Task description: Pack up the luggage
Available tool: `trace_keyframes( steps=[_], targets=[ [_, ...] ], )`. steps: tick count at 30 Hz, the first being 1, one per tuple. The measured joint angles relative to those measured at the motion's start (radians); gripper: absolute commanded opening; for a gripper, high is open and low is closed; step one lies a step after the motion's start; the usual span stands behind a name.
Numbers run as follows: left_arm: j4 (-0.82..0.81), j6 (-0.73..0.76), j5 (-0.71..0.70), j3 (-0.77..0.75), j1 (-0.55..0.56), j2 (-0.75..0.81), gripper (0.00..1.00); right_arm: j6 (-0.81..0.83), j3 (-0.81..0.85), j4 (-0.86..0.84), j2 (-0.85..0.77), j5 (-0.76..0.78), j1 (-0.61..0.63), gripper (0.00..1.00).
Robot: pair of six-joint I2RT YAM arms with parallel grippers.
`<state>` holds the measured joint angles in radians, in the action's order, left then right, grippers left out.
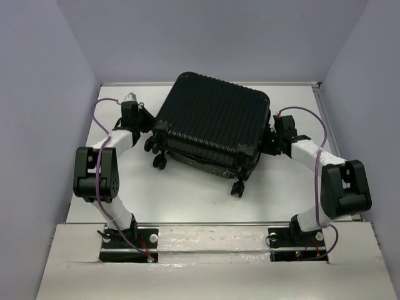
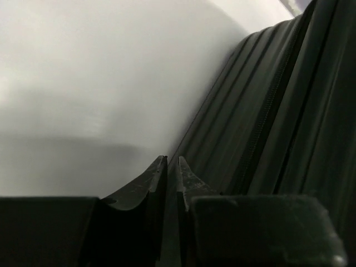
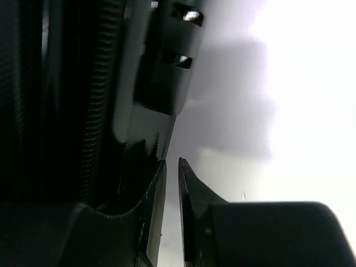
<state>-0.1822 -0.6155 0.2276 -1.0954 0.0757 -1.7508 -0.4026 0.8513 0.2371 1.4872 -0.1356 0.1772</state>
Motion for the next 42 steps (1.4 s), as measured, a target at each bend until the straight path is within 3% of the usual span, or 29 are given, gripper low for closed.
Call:
trace_keyframes(
  steps=[4,6,9,10,12,16,18,24,27,28,29,31,32,34,35,38,42],
  targets=[
    [-0.161,-0.090,-0.053,0.319,-0.010,0.187,0.18,0.040,0.154,0.032,0.135,0.013,0.006,0.27],
    [-0.178,-0.102,-0.076,0.397,-0.010,0.262,0.18,0.061,0.216,0.025,0.190,-0.003,0.005,0.31],
    [-0.212,-0.106,-0.142,0.541,0.015,0.418,0.18,0.106,0.373,0.033,0.321,-0.066,0.000,0.48],
    [-0.213,-0.106,-0.162,0.592,0.031,0.481,0.18,0.112,0.432,0.034,0.367,-0.091,-0.006,0.62],
    [-0.198,-0.107,-0.208,0.675,0.077,0.595,0.18,0.130,0.564,0.053,0.446,-0.124,-0.018,0.74],
    [-0.101,-0.108,-0.277,0.788,0.240,0.834,0.19,0.142,0.996,0.154,0.663,-0.175,-0.024,0.95],
    [-0.041,-0.129,-0.256,0.819,0.310,0.935,0.20,0.124,1.226,0.228,0.749,-0.237,-0.018,0.99],
    [0.062,-0.166,-0.192,0.834,0.381,1.145,0.21,0.061,1.687,0.369,0.802,-0.413,0.029,1.00],
    [0.079,-0.168,-0.179,0.832,0.381,1.167,0.21,0.034,1.729,0.366,0.755,-0.474,0.032,0.81],
    [0.081,-0.168,-0.175,0.830,0.381,1.167,0.21,0.034,1.701,0.364,0.719,-0.485,0.026,0.56],
    [0.085,-0.168,-0.170,0.828,0.381,1.167,0.22,0.037,1.661,0.364,0.682,-0.490,0.024,0.42],
    [0.091,-0.167,-0.159,0.820,0.381,1.163,0.22,0.058,1.548,0.351,0.600,-0.484,0.021,0.25],
    [0.097,-0.167,-0.155,0.816,0.381,1.162,0.22,0.084,1.403,0.353,0.511,-0.458,0.021,0.19],
    [0.110,-0.160,-0.150,0.801,0.381,1.160,0.23,0.106,1.237,0.349,0.393,-0.435,0.034,0.18],
    [0.119,-0.154,-0.150,0.789,0.381,1.152,0.23,0.123,0.995,0.258,0.246,-0.409,0.050,0.16],
    [0.120,-0.147,-0.151,0.770,0.381,1.124,0.23,0.107,0.502,0.146,-0.141,-0.395,0.113,0.12],
    [0.111,-0.144,-0.150,0.730,0.380,1.047,0.23,0.044,0.047,-0.038,-0.554,-0.406,0.169,0.10]
  ],
)
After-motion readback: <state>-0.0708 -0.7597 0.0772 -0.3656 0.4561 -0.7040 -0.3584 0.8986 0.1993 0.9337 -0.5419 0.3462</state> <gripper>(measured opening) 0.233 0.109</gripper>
